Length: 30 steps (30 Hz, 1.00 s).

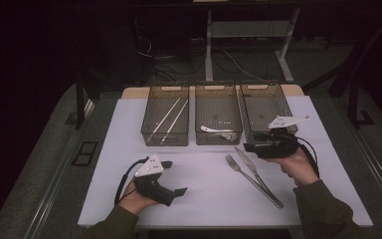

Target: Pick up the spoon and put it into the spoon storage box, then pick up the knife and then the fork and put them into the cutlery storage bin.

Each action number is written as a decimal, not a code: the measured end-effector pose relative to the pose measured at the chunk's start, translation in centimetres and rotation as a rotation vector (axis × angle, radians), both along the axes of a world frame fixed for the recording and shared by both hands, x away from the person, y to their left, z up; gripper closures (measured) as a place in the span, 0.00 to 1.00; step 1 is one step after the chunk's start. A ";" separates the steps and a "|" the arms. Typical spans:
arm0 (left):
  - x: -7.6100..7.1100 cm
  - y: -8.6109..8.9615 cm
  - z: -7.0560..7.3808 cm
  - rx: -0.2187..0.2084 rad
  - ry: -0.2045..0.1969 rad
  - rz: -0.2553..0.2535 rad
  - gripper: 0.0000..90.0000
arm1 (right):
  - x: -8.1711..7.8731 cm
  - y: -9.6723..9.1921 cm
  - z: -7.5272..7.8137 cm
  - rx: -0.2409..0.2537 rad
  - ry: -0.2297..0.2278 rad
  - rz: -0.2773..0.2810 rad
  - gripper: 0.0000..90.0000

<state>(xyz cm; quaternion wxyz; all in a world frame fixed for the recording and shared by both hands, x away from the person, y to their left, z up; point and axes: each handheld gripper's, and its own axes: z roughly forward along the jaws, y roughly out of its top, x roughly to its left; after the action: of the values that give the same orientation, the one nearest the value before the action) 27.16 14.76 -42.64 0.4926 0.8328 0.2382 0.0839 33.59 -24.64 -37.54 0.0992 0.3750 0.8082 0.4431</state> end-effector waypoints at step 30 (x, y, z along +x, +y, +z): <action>0.0 0.2 0.0 0.006 -0.002 0.003 0.00 | -3.6 -2.4 -1.6 -0.083 0.090 0.027 0.45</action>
<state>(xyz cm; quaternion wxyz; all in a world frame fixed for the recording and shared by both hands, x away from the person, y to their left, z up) 27.12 14.92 -42.60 0.4901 0.8339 0.2388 0.0861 29.96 -27.05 -39.17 0.0722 0.3794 0.8344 0.3933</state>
